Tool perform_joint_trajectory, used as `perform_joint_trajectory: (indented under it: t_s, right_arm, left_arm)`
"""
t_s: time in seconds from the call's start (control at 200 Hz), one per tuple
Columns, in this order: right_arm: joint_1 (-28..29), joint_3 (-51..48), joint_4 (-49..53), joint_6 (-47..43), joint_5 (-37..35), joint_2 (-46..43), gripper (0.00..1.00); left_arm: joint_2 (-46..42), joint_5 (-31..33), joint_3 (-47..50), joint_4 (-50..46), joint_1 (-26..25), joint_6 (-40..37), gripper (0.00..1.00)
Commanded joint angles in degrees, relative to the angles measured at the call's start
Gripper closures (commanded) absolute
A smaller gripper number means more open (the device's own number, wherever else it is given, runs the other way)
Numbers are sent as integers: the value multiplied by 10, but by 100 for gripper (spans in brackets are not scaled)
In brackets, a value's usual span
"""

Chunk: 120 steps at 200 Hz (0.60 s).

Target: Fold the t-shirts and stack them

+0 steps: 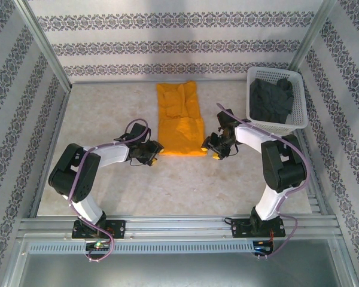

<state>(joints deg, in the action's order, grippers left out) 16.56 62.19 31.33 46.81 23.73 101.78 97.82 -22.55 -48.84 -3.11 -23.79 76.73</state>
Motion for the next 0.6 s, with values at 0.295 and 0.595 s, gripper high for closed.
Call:
perform_joint_trajectory:
  t_s: [0.295,0.595]
  right_arm:
    - [27,41,-49,44,12,70,74]
    - [45,23,-19,38,-35,12,100]
  left_arm:
    - [52,4,-42,73,-10,15,91]
    - [-27,7,24,22,-10,-6,100]
